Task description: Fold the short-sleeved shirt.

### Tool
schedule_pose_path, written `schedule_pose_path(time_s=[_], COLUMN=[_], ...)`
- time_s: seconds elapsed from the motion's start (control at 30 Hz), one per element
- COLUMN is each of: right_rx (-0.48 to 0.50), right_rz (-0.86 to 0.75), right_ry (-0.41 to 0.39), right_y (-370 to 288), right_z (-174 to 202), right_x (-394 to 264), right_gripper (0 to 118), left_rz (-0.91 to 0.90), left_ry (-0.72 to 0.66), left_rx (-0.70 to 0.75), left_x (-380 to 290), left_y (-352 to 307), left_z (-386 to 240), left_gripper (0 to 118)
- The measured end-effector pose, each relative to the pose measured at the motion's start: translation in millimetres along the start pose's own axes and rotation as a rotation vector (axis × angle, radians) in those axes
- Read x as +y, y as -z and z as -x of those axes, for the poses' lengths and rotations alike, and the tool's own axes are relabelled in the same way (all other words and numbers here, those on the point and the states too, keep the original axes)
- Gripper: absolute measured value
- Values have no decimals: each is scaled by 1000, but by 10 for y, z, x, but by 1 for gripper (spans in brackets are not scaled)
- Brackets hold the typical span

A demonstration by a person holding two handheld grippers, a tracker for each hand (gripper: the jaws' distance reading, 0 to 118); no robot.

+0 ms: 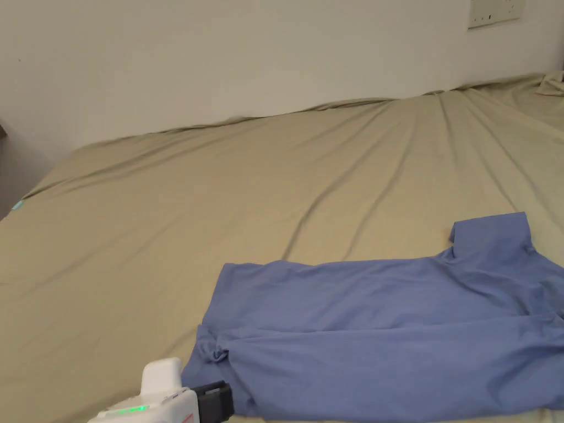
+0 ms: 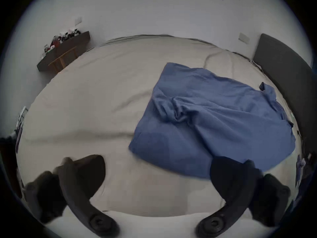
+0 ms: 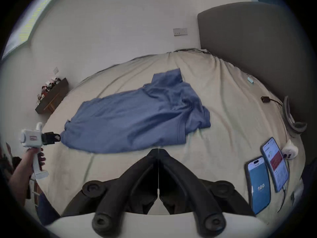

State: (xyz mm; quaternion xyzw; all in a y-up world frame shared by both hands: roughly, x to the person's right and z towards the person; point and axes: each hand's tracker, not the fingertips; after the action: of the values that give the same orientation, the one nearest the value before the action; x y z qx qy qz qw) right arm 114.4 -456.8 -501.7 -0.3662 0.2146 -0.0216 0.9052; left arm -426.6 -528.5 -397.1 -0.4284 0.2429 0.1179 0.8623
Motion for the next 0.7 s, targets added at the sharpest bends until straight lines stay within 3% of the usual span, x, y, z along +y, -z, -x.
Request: schedule_pose_path(time_s=[0.03,0.13,0.23,0.27,0.3,0.33,0.37,0.43,0.47,0.5,0.53,0.57,0.6,0.63,0.7], right_rx=[3,6,-37,-57,-78,-105,-131,-222,-200,-164,-90,-56,-65,-77,-97], right_rz=[-9,-20,-10,4,14,26,41,45,36,21,29,61,125,61,152], right_ry=[11,19,-23,-38,-49,-63,-85,-115,-100,-65,-14,3,20,9,27], right_y=[-5,-13,25,49,77,118,218,316,369,437,534,671,854,912,1201], right_z=[2,-23,-44,-58,-83,-122,-232,-392,-509,-638,-780,-904,-997,-1059,-1134], right_x=[45,146,175,177,177,189,199,321,397,460,536,593,638,618,621], right_gripper=[3,3,3,3,3,3,3,3,3,10,72,118,114,111,117], left_rz=[-55,26,75,99,98,75,69,41,6,-12,-20,-22,-28,-38,-66], left_ry=[-1,43,108,113,80,-4,-22,27,-3,-69,-132,-171,-166,-119,8], left_rx=[-48,11,97,78,-13,-131,-143,-100,-153,-228,-292,-319,-320,-294,-214], left_x=[76,203,283,280,282,285,284,268,273,271,265,265,271,277,274], left_y=[68,272,374,386,325,248,178,-17,-110,-178,-254,-302,-341,-387,-524], left_z=[-36,-89,-156,-142,-123,-131,-171,-220,-185,-133,-127,-102,-94,-123,-268], left_gripper=[118,118,116,100,72,22,10,10,10,10,10,10,10,10,10])
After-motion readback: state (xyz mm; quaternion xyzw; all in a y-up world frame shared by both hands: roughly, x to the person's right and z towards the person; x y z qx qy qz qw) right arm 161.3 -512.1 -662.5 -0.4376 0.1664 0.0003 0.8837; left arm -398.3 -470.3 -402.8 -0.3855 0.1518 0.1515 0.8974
